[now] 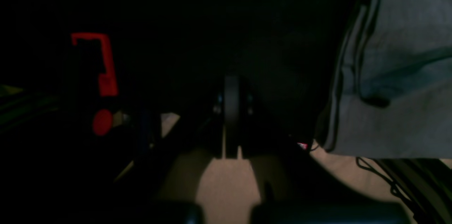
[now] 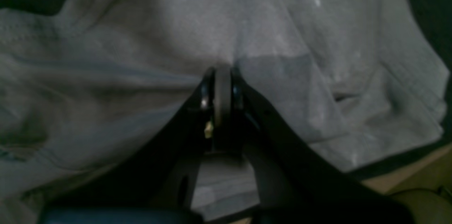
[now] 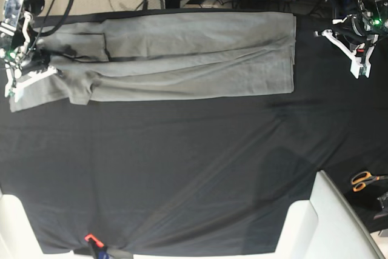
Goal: Fold the T-shirt properly
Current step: 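Drag the grasped shirt end with right gripper to straighten the strip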
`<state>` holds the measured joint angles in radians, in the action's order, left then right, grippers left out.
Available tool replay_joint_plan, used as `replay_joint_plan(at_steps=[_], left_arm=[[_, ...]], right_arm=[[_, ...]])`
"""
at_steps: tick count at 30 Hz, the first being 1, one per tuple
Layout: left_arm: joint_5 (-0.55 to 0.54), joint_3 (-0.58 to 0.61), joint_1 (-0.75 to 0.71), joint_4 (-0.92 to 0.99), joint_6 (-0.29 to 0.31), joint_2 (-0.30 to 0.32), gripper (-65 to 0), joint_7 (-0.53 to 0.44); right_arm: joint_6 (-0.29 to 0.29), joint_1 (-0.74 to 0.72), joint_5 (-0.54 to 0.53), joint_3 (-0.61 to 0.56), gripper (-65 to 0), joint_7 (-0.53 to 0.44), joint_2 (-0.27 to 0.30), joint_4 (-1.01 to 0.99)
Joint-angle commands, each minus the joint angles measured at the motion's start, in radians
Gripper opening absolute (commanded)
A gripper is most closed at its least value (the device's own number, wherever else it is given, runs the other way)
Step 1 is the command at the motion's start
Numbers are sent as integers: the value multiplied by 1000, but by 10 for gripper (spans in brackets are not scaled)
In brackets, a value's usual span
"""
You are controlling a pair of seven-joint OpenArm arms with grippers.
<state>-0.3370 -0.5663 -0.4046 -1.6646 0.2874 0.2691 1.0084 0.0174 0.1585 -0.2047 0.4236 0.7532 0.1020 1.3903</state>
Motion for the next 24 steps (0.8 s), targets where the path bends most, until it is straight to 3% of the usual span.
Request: replay_joint_plan(at_steps=[1, 8, 11, 24], left_arm=[[0, -7, 0, -16, -3, 15, -650, -16], [0, -5, -3, -12, -3, 15, -650, -76], [0, -4, -3, -12, -3, 11, -650, -78], [0, -7, -9, -12, -3, 12, -650, -79]], right_arm=[[-9, -10, 11, 4, -650, -2, 15, 25], [0, -30, 11, -4, -650, -5, 9, 116], [40, -87, 11, -1, -650, -5, 17, 102], [46, -287, 11, 2, -650, -157, 155, -358]])
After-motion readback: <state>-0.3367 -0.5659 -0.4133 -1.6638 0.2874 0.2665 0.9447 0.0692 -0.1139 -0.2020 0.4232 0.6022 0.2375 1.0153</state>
